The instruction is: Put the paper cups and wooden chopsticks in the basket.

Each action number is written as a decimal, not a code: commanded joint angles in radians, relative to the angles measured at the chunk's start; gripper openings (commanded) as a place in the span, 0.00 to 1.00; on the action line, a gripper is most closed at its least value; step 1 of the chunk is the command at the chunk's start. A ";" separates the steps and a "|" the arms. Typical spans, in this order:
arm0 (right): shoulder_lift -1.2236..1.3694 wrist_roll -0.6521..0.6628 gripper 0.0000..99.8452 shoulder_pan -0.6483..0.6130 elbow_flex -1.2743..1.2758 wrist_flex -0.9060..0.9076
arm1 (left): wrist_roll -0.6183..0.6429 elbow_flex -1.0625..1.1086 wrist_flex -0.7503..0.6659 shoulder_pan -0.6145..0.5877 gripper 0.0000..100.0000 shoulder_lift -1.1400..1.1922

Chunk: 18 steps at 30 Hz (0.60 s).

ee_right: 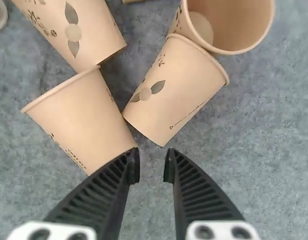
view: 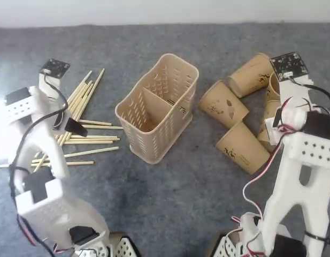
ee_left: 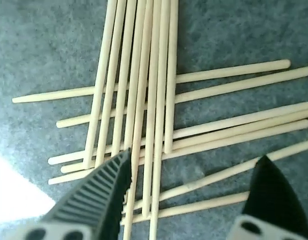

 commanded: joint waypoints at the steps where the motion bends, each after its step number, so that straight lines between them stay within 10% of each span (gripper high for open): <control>1: 0.012 0.009 0.09 0.005 -0.054 0.004 | 0.009 -0.035 -0.046 -0.006 0.30 0.037; 18: 0.021 0.008 0.09 0.001 -0.052 -0.018 | 0.009 -0.035 -0.118 0.023 0.29 0.199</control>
